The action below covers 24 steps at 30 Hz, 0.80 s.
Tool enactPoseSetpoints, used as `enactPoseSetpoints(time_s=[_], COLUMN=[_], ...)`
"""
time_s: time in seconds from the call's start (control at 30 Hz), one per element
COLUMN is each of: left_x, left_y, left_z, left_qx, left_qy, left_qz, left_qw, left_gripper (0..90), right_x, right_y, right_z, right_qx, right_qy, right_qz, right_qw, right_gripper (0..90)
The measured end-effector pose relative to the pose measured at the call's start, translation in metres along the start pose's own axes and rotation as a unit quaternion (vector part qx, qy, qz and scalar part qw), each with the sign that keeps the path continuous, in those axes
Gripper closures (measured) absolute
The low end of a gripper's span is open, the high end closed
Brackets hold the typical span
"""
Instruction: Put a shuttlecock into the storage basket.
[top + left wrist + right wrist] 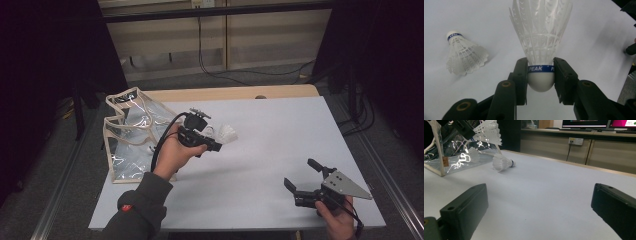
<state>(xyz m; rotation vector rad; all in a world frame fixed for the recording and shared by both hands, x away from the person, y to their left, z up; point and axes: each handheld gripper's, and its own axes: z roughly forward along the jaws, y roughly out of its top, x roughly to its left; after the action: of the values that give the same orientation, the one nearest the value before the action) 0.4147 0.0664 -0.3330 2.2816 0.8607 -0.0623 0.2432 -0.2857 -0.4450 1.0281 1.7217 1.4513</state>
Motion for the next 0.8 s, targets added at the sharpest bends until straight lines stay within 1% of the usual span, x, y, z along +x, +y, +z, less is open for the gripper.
enactPoseSetpoints(time_s=[0.03, 0.1, 0.13, 0.2, 0.23, 0.3, 0.37, 0.43, 0.47, 0.53, 0.63, 0.7, 0.77, 0.8], left_x=[0.0, 0.0, 0.001, 0.001, 0.001, 0.0, 0.001, 0.002, 0.002, 0.003, 0.005, 0.005, 0.005, 0.005], left_y=[0.0, 0.0, 0.0, 0.001, 0.002, 0.002, 0.004, 0.004, 0.004, 0.005, 0.006, 0.006, 0.007, 0.007], left_z=[0.0, -0.001, -0.001, -0.003, -0.004, -0.006, -0.008, -0.009, -0.009, -0.011, -0.015, -0.017, -0.02, -0.02], left_qx=[-0.002, -0.001, -0.001, -0.003, 0.001, -0.005, -0.003, -0.002, 0.0, -0.004, -0.002, 0.001, 0.004, 0.001], left_qy=[0.0, 0.002, 0.005, 0.004, 0.004, 0.007, 0.01, 0.01, 0.011, 0.011, 0.016, 0.017, 0.02, 0.022], left_qz=[-0.004, -0.007, -0.007, -0.008, -0.005, -0.009, -0.007, -0.012, -0.01, -0.014, -0.015, -0.017, -0.016, -0.019], left_qw=[1.0, 1.0, 1.0, 1.0, 1.0, 0.9999, 0.9999, 0.9999, 0.9999, 0.9998, 0.9998, 0.9997, 0.9997, 0.9996], left_gripper=[65.5, 65.6, 65.5, 65.6, 65.6, 65.5, 65.6, 65.6, 65.6, 65.6, 65.5, 65.6, 65.6, 65.6], right_x=[0.0, 0.0, 0.0, 0.0, 0.0, 0.001, 0.0, 0.001, 0.001, 0.001, 0.001, 0.001, 0.001, 0.002], right_y=[0.0, 0.0, 0.0, 0.0, 0.0, 0.0, 0.0, 0.0, 0.0, 0.0, 0.0, 0.001, 0.0, 0.0], right_z=[0.0, 0.0, 0.0, 0.001, 0.001, 0.001, 0.001, 0.001, 0.001, 0.002, 0.002, 0.002, 0.002, 0.003], right_qx=[0.0, 0.001, 0.0, 0.0, 0.0, 0.001, 0.0, 0.0, -0.001, 0.001, 0.0, -0.001, -0.001, 0.002], right_qy=[-0.001, -0.001, -0.001, 0.001, 0.001, 0.002, 0.0, 0.002, 0.001, 0.0, 0.001, 0.0, 0.0, 0.001], right_qz=[0.0, 0.002, -0.001, -0.001, 0.0, 0.0, 0.0, -0.001, 0.0, -0.001, 0.0, -0.005, 0.002, -0.004], right_qw=[1.0, 1.0, 1.0, 1.0, 1.0, 1.0, 1.0, 1.0, 1.0, 1.0, 1.0, 1.0, 1.0, 1.0], right_gripper=[1.1, 1.1, 1.1, 1.0, 1.1, 1.0, 1.0, 1.1, 1.1, 1.1, 1.1, 1.0, 1.1, 1.1])
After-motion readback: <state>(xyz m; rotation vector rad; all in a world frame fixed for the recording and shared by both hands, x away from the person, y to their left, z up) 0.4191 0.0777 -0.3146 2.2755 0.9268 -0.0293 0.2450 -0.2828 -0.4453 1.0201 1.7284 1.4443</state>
